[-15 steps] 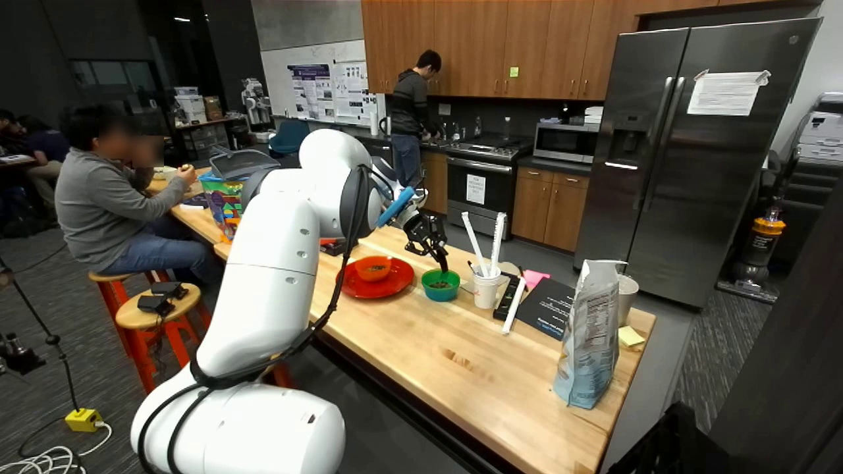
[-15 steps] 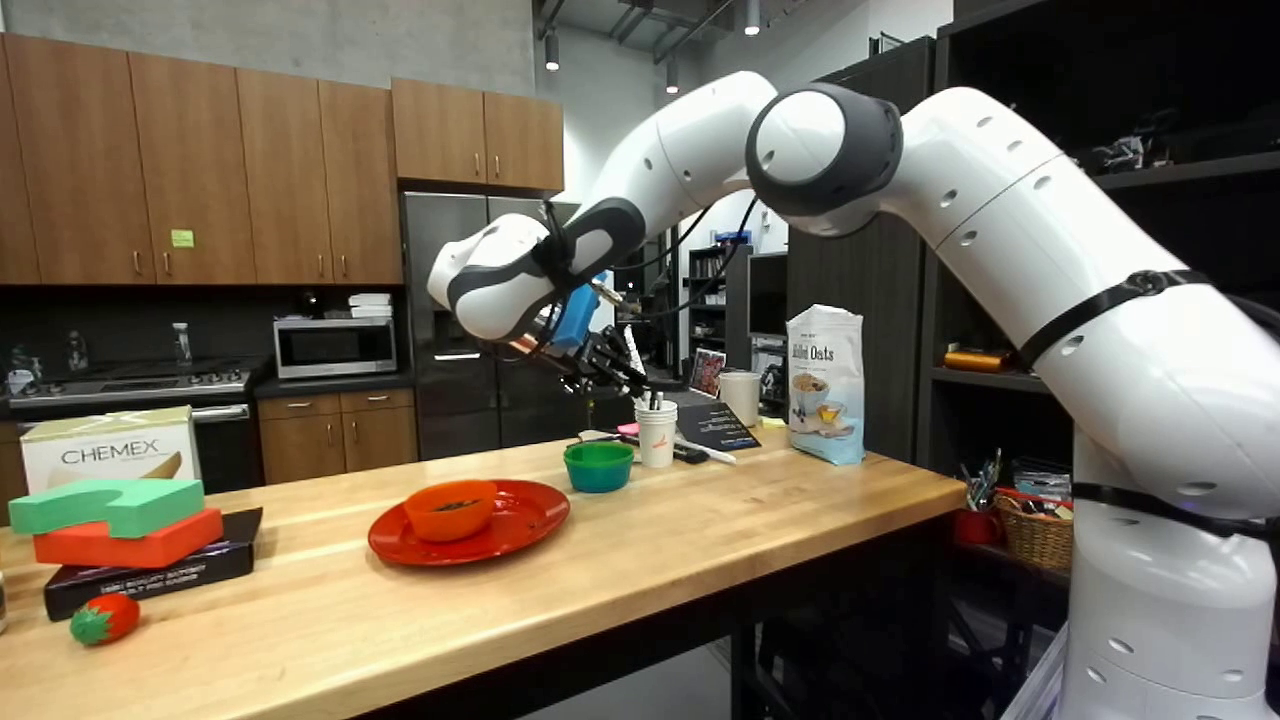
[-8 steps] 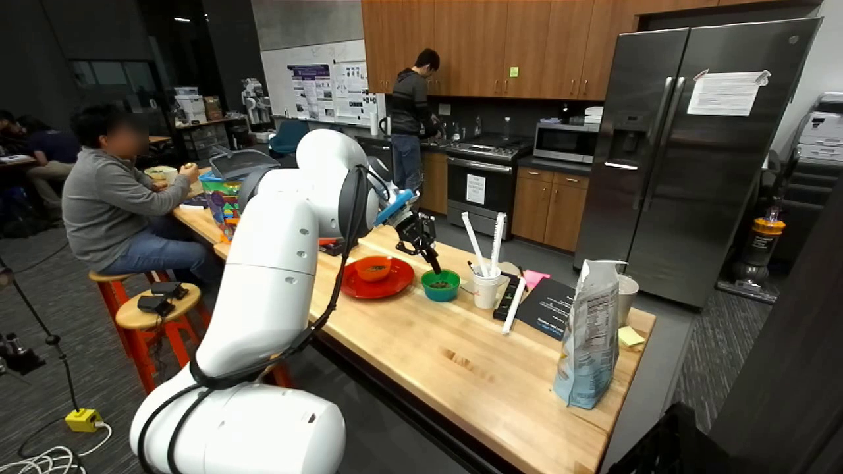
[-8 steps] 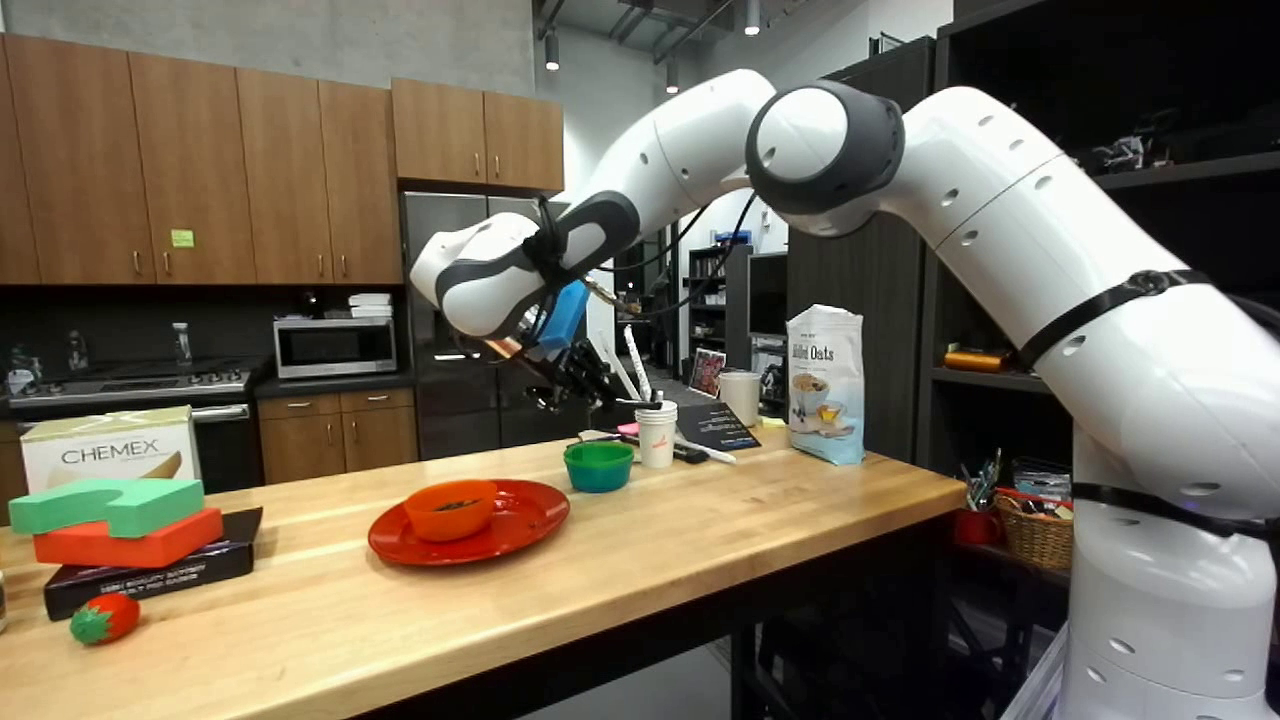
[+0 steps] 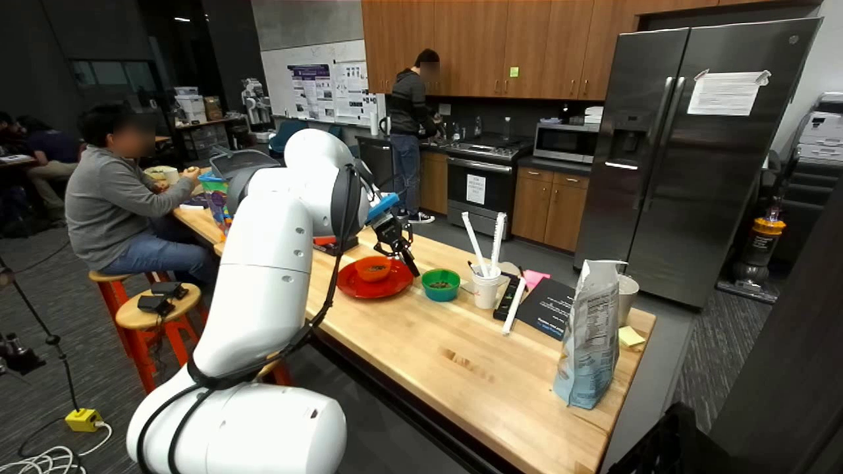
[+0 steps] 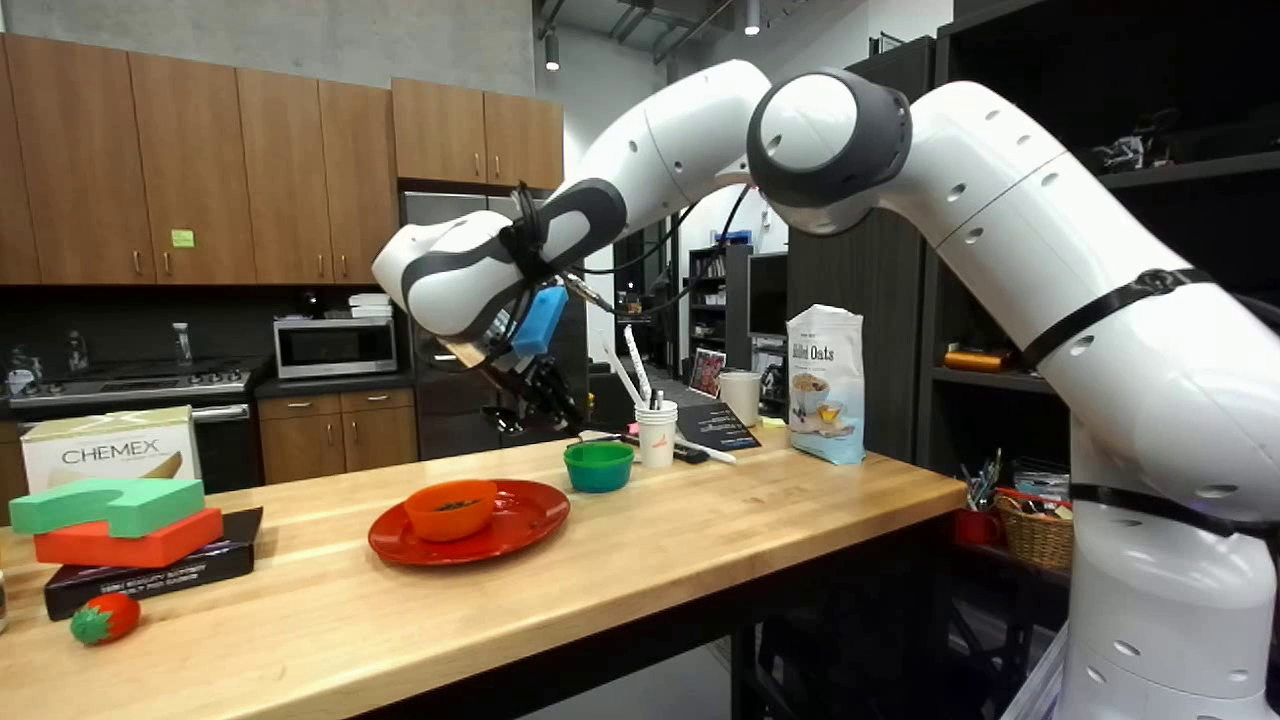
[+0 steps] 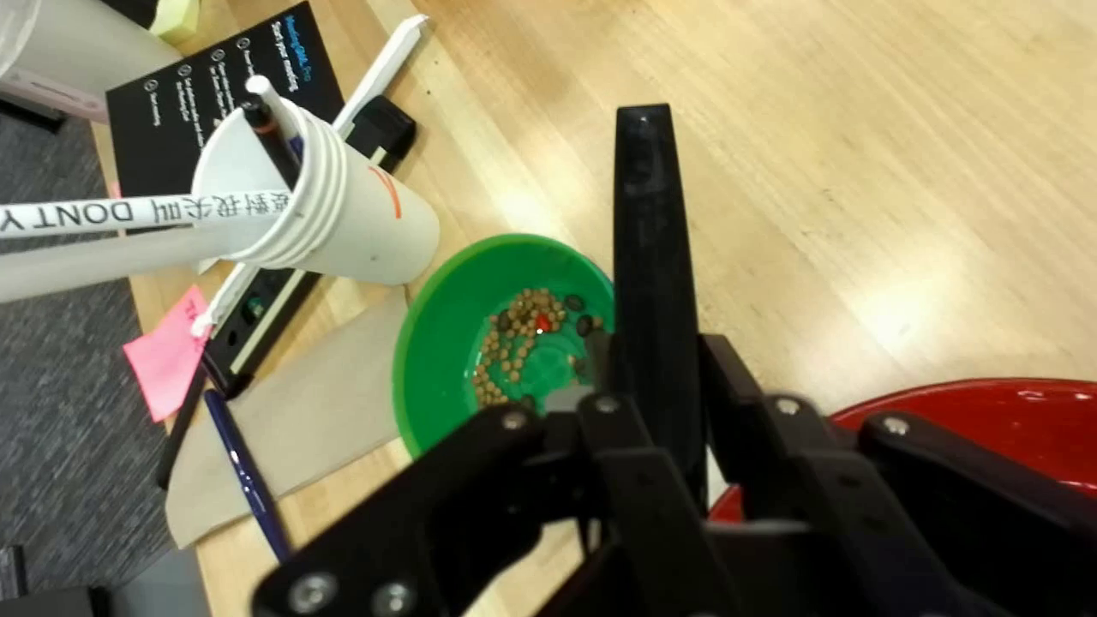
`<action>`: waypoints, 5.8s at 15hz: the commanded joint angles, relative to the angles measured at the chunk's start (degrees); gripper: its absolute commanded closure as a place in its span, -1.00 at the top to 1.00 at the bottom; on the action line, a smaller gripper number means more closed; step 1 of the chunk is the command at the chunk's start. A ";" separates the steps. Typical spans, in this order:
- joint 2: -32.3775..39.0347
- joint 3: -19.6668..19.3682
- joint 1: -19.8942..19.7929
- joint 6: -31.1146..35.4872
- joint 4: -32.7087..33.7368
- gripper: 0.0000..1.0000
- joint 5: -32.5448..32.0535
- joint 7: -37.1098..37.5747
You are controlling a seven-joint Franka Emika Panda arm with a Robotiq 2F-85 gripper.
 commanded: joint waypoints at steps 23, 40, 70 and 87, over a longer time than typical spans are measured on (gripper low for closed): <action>6.30 -1.11 1.97 0.23 8.47 -0.87 4.13 -17.83; 18.62 -2.16 4.81 -8.14 25.95 -0.86 7.14 -25.80; 28.79 -8.30 10.83 -15.26 44.78 -0.87 -10.07 -53.74; 31.06 -11.45 10.71 -14.87 48.64 -0.87 0.26 -54.69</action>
